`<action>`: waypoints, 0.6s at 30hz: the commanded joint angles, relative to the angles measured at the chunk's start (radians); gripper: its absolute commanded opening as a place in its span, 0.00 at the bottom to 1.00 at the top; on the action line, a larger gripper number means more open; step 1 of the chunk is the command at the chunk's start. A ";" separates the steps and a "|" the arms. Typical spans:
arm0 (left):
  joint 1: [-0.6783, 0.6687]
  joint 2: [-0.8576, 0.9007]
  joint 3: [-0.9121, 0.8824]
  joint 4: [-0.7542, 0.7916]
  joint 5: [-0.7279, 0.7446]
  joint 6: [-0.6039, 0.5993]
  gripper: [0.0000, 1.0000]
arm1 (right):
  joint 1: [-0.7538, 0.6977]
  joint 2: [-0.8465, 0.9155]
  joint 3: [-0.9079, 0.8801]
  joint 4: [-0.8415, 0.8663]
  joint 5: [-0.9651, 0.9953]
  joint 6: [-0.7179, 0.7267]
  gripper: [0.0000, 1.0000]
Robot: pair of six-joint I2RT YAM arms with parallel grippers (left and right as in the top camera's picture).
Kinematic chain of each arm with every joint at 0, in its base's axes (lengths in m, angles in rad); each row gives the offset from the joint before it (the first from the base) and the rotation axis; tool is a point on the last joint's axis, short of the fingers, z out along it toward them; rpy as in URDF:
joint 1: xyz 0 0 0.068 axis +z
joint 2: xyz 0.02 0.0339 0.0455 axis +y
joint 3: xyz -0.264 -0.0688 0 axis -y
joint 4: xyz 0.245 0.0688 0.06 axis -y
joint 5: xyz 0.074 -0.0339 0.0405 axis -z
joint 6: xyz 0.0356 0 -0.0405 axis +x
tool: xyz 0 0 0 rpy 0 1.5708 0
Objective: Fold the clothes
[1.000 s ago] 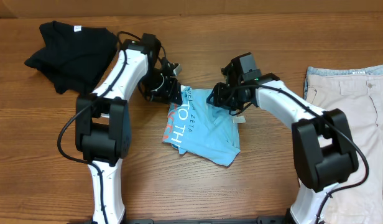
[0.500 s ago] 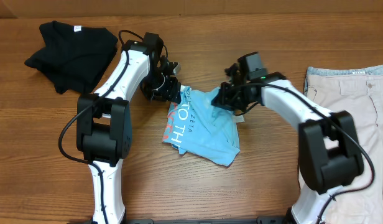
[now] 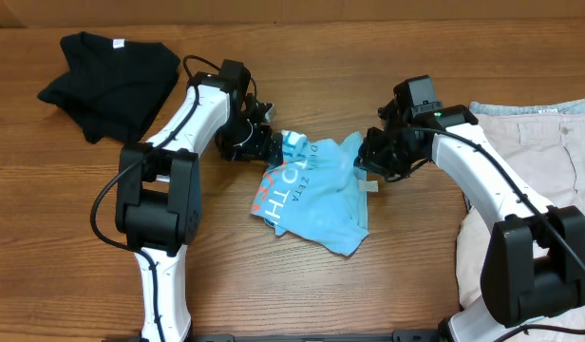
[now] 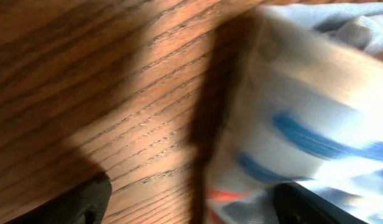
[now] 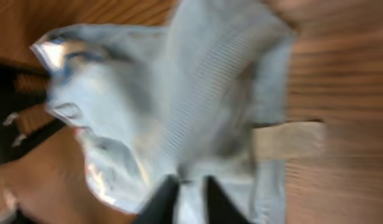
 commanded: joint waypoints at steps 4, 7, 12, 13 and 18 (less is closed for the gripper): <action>0.063 0.015 0.014 -0.081 0.135 0.054 0.85 | -0.008 -0.008 0.002 -0.027 0.039 -0.049 0.38; 0.087 0.015 0.050 -0.109 0.263 0.097 0.85 | 0.007 -0.008 0.002 -0.015 -0.066 -0.166 0.40; 0.094 0.015 0.056 -0.078 0.394 0.100 0.61 | 0.062 -0.006 0.002 0.022 -0.161 -0.283 0.23; 0.092 0.015 0.056 -0.079 0.394 0.100 0.56 | 0.074 -0.003 0.002 0.028 -0.147 -0.274 0.23; 0.091 0.015 0.056 -0.115 0.390 0.100 0.35 | 0.122 0.063 -0.001 0.053 -0.087 -0.198 0.12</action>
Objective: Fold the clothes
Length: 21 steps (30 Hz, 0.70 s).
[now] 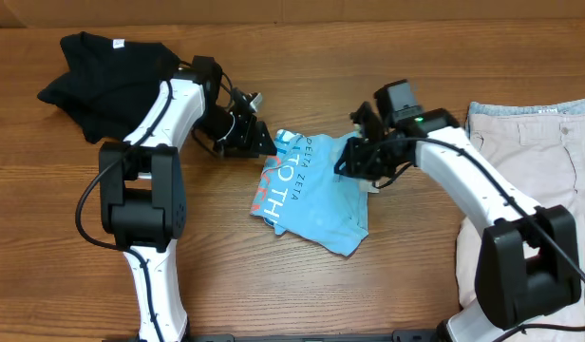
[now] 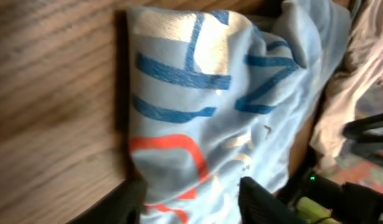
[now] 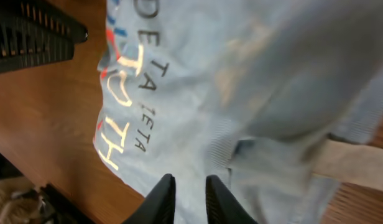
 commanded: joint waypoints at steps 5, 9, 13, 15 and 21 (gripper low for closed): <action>-0.038 0.012 0.009 0.005 -0.056 0.020 0.54 | 0.029 0.142 -0.001 0.008 0.052 0.200 0.43; -0.077 0.012 -0.021 0.029 -0.191 0.014 0.71 | 0.024 0.146 0.000 -0.008 0.031 0.121 0.40; -0.111 0.012 -0.062 0.112 -0.182 -0.019 0.64 | 0.013 0.104 0.001 -0.023 0.012 0.043 0.34; -0.122 0.012 -0.076 0.138 -0.191 -0.039 0.52 | 0.009 0.081 0.001 -0.016 0.011 0.043 0.33; -0.119 0.012 -0.080 0.151 -0.220 -0.046 0.32 | 0.011 0.087 0.000 0.033 0.026 0.043 0.24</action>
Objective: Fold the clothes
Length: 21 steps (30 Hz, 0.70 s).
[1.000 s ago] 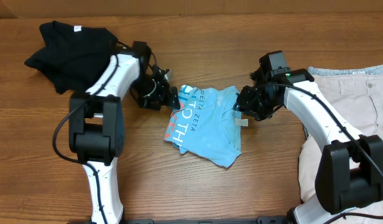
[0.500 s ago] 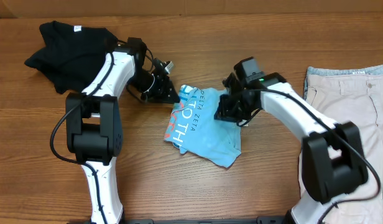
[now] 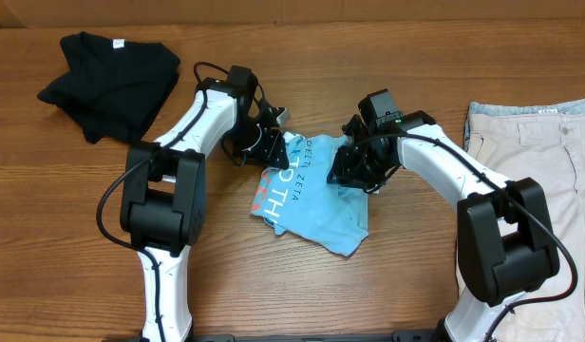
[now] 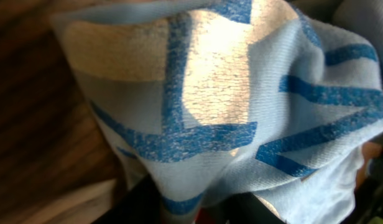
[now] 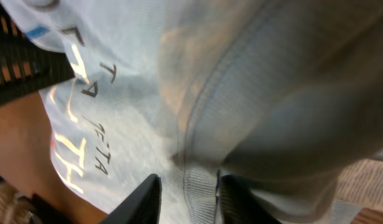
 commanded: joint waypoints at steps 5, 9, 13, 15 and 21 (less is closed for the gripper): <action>0.029 0.012 -0.011 0.017 -0.048 -0.008 0.28 | 0.008 -0.026 0.000 0.049 0.001 -0.006 0.04; 0.061 0.012 -0.011 0.017 -0.058 -0.008 0.31 | -0.010 -0.027 0.004 -0.020 0.142 0.129 0.04; 0.081 0.012 -0.011 0.022 -0.034 -0.008 0.51 | -0.032 -0.027 0.010 -0.100 0.191 0.183 0.04; 0.085 0.012 -0.011 0.029 -0.019 -0.008 0.59 | -0.032 -0.027 0.010 -0.109 0.177 0.182 0.04; 0.092 0.012 0.033 0.001 0.159 -0.006 0.70 | -0.034 -0.027 0.020 -0.124 0.172 0.176 0.28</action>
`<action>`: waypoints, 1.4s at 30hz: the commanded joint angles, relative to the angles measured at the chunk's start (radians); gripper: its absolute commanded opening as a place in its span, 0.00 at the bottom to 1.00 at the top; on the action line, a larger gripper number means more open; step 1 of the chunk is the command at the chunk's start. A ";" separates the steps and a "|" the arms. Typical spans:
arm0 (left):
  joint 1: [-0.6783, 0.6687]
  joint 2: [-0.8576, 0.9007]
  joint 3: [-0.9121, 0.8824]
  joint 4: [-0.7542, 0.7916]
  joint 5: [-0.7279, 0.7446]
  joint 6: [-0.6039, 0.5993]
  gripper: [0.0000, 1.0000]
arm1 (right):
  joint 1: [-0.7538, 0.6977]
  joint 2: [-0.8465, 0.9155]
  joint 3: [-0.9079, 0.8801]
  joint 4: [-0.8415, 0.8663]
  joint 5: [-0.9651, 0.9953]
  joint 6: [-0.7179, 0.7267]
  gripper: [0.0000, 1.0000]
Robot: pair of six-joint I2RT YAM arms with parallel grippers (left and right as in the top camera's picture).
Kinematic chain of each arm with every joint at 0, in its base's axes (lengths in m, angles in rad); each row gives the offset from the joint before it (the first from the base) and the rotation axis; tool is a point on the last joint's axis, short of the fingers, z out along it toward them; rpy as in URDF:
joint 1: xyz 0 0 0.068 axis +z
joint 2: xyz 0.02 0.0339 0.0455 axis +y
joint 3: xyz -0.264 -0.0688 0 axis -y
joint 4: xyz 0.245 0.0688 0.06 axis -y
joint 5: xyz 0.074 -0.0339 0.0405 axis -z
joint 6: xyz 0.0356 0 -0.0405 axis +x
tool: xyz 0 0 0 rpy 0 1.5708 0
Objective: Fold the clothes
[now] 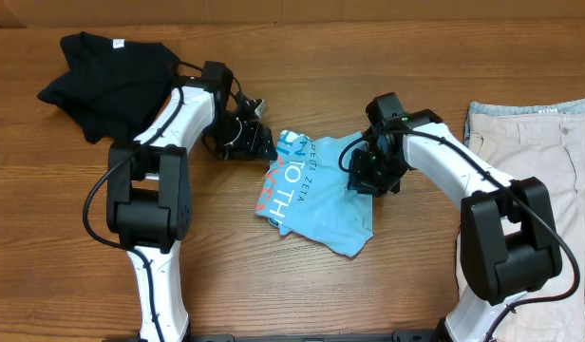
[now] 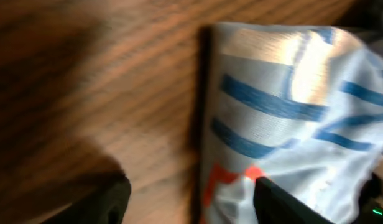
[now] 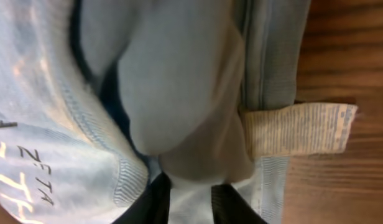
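A crumpled light blue T-shirt [image 1: 316, 195] with blue and orange lettering lies mid-table. My left gripper [image 1: 255, 144] is open just off the shirt's left edge. In the left wrist view [image 2: 191, 200] its fingers stand wide apart, the right one against the printed edge of the shirt [image 2: 291, 106]. My right gripper [image 1: 367, 175] sits at the shirt's upper right. In the right wrist view it [image 3: 190, 202] is shut on a bunched fold of the shirt [image 3: 179, 93], next to a white care label [image 3: 300, 127].
A black garment [image 1: 107, 71] lies heaped at the far left. Beige trousers [image 1: 539, 142] are spread along the right edge. Bare wooden table [image 1: 84, 237] shows in front of both arms.
My left gripper has drawn back to the left, off the shirt's printed corner, and stands open beside it. My right gripper has shifted slightly right and holds a thicker fold by the label.
Both grippers started at the shirt's upper corners, left and right. The left one then stood further left, closed in on the printed corner, and is now off it again. The right one moved inward over the shirt and now grips its right side. The shirt stays crumpled.
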 commanded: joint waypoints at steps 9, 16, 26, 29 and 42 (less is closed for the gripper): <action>-0.024 0.012 0.054 0.063 0.113 -0.022 0.37 | -0.008 -0.100 0.069 0.068 -0.053 -0.146 0.11; -0.091 0.012 -0.003 0.124 0.018 -0.060 0.32 | -0.008 -0.101 0.066 0.151 -0.052 -0.120 0.56; -0.086 0.012 -0.029 0.133 -0.131 -0.132 0.16 | -0.002 -0.005 0.016 0.204 0.048 -0.056 0.18; -0.064 0.012 -0.029 0.136 -0.154 -0.132 0.04 | -0.002 0.018 0.003 0.204 0.023 -0.054 0.04; 0.124 0.012 0.218 -0.211 0.263 0.050 0.72 | -0.043 -0.016 0.003 0.111 0.022 0.035 0.38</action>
